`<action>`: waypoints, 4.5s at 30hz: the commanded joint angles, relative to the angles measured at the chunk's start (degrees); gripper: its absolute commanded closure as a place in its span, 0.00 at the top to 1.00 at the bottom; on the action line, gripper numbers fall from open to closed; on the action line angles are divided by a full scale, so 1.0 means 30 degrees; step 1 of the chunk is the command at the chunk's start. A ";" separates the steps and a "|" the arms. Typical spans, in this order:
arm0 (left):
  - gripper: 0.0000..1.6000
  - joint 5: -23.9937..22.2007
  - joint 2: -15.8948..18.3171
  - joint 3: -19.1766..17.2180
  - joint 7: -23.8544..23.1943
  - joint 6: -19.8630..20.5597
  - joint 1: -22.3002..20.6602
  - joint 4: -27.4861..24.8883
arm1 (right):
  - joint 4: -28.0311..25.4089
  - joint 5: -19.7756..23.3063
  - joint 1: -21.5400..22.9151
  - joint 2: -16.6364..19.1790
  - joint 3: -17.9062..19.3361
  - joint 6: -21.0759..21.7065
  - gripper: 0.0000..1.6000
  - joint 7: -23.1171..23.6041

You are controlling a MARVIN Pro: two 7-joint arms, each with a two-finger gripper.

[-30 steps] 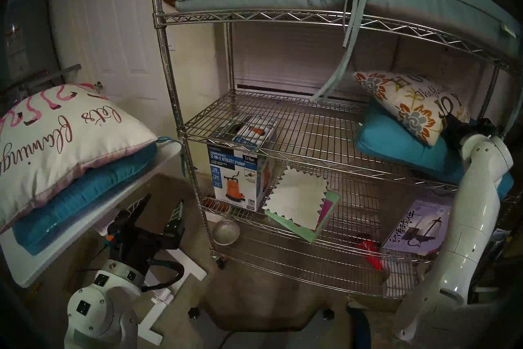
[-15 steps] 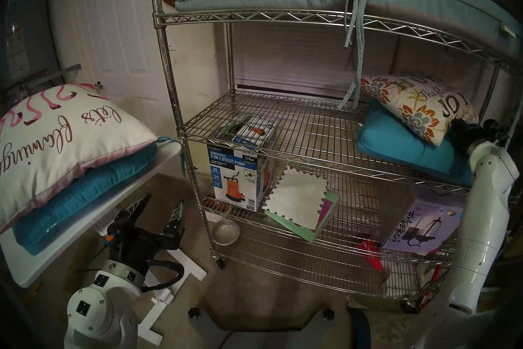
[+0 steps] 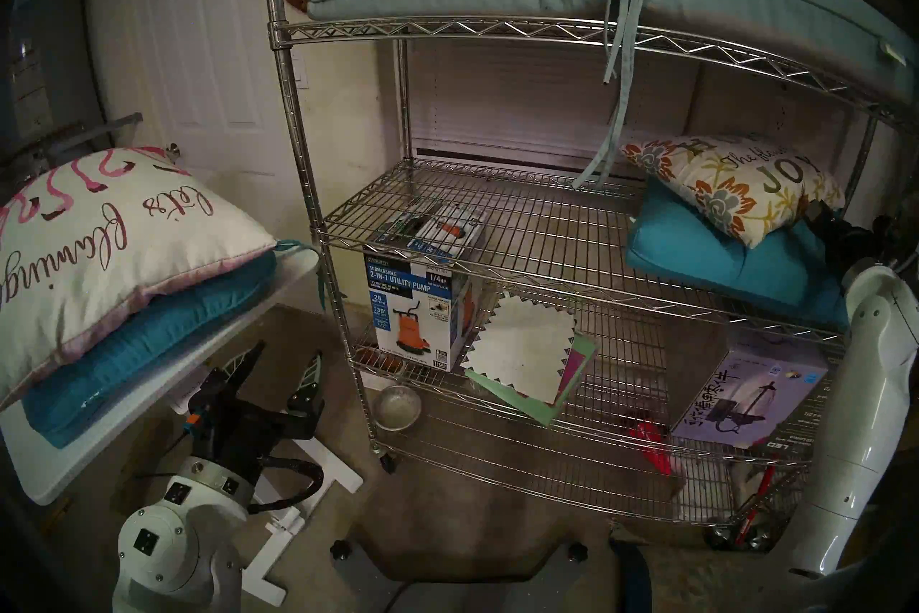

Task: Put cushion on the shelf

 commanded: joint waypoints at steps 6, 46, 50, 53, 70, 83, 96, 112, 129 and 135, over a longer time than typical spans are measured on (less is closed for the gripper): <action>1.00 0.0048 0.0030 0.0006 -0.0015 -0.0059 -0.0016 -0.0454 | -0.3124 0.1196 -0.1807 -0.1433 0.1007 0.0769 1.00 0.1078; 1.00 0.0044 0.0033 0.0006 -0.0014 -0.0061 -0.0016 -0.0451 | -0.6975 0.2473 -0.5098 -0.4113 0.4126 0.1215 1.00 0.3705; 1.00 0.0044 0.0034 0.0006 -0.0014 -0.0061 -0.0016 -0.0451 | -0.6975 0.2458 -0.5168 -0.4161 0.4178 0.1123 1.00 0.3871; 1.00 0.0043 0.0033 0.0005 -0.0015 -0.0061 -0.0016 -0.0451 | -0.6975 0.2442 -0.5208 -0.4192 0.4207 0.1064 1.00 0.3972; 1.00 0.0044 0.0034 0.0006 -0.0014 -0.0061 -0.0015 -0.0452 | -0.6975 0.2386 -0.5346 -0.4280 0.4291 0.0850 1.00 0.4297; 1.00 0.0044 0.0034 0.0006 -0.0013 -0.0060 -0.0015 -0.0453 | -0.6975 0.2353 -0.5353 -0.4308 0.4302 0.0812 1.00 0.4366; 1.00 0.0044 0.0034 0.0006 -0.0013 -0.0060 -0.0014 -0.0454 | -0.6975 0.2335 -0.5353 -0.4322 0.4308 0.0799 1.00 0.4399; 1.00 0.0044 0.0034 0.0006 -0.0013 -0.0060 -0.0014 -0.0454 | -0.6975 0.2325 -0.5352 -0.4331 0.4312 0.0793 1.00 0.4418; 1.00 0.2796 0.0306 0.1740 0.0126 -0.0674 0.1262 -0.2246 | -0.6975 0.2355 -0.5348 -0.4324 0.4336 0.0858 1.00 0.4422; 1.00 0.4983 0.0522 0.2986 0.0215 -0.1252 0.2295 -0.2246 | -0.6975 0.2367 -0.5350 -0.4322 0.4348 0.0887 1.00 0.4423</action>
